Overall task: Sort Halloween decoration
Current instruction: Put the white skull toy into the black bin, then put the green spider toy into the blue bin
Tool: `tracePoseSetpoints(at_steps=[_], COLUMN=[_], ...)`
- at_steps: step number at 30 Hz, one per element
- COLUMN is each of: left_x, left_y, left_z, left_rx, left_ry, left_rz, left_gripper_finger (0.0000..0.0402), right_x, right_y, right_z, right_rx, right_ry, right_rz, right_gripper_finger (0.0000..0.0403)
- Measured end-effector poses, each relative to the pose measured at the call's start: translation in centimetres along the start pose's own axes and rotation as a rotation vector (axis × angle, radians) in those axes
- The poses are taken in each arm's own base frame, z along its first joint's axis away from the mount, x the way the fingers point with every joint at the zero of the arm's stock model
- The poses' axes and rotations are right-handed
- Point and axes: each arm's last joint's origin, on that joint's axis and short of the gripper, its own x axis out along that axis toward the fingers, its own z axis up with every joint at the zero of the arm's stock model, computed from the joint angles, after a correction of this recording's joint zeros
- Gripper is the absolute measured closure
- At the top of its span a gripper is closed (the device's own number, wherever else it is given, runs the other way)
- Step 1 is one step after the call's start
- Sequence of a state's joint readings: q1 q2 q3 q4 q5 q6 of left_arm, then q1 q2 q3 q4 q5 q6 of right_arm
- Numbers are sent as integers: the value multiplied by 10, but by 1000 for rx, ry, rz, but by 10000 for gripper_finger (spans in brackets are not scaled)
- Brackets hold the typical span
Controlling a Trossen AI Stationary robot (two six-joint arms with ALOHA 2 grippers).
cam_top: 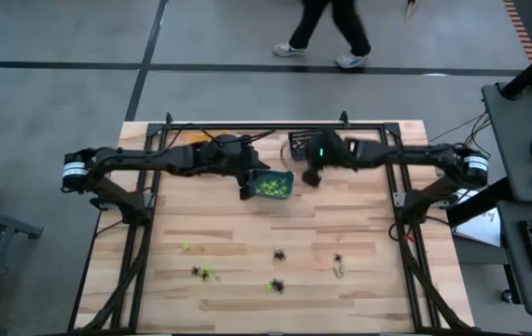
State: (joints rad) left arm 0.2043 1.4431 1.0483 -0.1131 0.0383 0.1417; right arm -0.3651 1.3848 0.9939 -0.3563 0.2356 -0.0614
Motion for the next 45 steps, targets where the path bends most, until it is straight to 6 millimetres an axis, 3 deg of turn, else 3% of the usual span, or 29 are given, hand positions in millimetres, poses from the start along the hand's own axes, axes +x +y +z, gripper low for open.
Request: tracePoseSetpoints(at_steps=[3, 8, 13, 18, 32, 38, 45], left_x=[-8, -21, -26, -26, -26, -32, -46], left_y=[-1, -3, -5, -7, -11, -30, -62], left_z=[-5, -15, -30, -42, -56, -74, -92], left_rx=[-25, -59, -95, -142, -339, -486, -647], left_ry=[-5, -3, 20, 51, 174, 401, 662], left_rz=[1, 3, 0, -1, 0, -6, 29], left_gripper_finger=[347, 347, 347, 347, 347, 347, 347], right_x=[19, 53, 80, 88, 79, 54, 14], right_y=[-37, -81, -91, -90, -92, -86, -67], right_z=[1, -17, -35, -40, -34, -19, 3], right_rx=[94, 307, 412, 431, 438, 419, 316], right_ry=[-36, 31, 103, 129, 92, -1, -134], right_rz=[-85, -125, 27, 39, 36, 139, 191], right_gripper_finger=[390, 390, 390, 374, 278, 276, 291])
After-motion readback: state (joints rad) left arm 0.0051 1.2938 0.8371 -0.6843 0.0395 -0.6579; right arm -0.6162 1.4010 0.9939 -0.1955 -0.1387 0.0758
